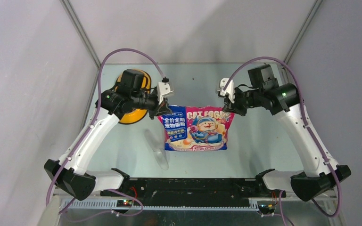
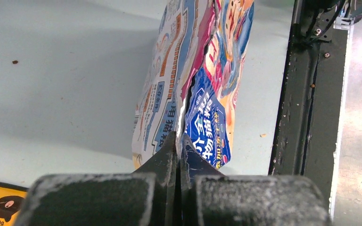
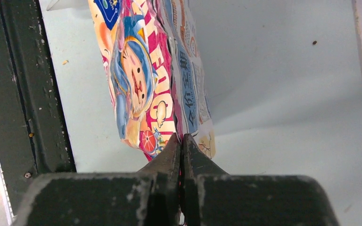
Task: Serve the pet food
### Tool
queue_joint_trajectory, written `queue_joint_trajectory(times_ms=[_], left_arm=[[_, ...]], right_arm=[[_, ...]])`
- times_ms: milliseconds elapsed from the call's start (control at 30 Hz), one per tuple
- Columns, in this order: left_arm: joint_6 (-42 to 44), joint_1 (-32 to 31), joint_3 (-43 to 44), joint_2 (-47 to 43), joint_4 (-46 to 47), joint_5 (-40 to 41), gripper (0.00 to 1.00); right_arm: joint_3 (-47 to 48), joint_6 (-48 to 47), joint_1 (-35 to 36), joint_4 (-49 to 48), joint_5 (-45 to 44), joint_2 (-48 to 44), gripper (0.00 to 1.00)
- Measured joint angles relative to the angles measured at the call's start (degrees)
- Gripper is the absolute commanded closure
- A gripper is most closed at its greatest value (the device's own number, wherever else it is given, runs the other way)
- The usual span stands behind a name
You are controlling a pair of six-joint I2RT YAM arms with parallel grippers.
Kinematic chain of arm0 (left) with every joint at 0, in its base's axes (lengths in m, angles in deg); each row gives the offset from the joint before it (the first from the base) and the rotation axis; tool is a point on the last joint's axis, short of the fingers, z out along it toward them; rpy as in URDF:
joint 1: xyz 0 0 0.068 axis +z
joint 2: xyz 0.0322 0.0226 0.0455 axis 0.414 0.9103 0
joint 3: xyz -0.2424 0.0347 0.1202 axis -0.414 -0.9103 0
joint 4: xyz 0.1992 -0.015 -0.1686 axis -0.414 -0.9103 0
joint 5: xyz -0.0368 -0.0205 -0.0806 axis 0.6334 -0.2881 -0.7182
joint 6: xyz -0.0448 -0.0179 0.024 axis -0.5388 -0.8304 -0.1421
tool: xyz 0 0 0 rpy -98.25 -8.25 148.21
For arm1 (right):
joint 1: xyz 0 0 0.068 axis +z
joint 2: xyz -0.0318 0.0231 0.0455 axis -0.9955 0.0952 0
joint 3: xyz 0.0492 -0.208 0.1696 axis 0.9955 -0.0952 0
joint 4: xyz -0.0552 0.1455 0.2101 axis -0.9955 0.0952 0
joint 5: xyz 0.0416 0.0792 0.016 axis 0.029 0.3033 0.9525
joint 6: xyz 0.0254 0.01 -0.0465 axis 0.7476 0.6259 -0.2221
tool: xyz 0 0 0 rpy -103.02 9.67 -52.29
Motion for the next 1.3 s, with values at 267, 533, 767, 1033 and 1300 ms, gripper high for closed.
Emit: queue_joint_trajectory(times_ms=[267, 533, 767, 1033, 1300], left_arm=[[0.24, 0.31, 0.00, -0.57, -1.05, 0.85, 1.00], [1.62, 0.28, 0.00, -0.70, -1.86, 0.83, 0.67], [2.62, -3.91, 0.02, -3.28, -0.52, 2.60, 0.38], [2.67, -15.65, 6.01, 1.73, 6.03, 6.16, 0.39], [3.04, -17.53, 8.98, 11.15, 9.62, 6.82, 0.63]], right_arm=[[-4.81, -1.62, -1.09, -2.62, -3.96, -6.10, 1.00], [-5.01, -1.44, -1.33, -2.25, -3.61, -6.05, 1.00], [-5.01, 2.75, -1.77, -3.13, -2.14, -5.66, 0.61], [-5.73, 7.56, -1.20, -10.19, 3.21, -5.44, 0.49], [-7.23, 6.43, 1.36, -13.44, 5.88, -4.39, 0.55]])
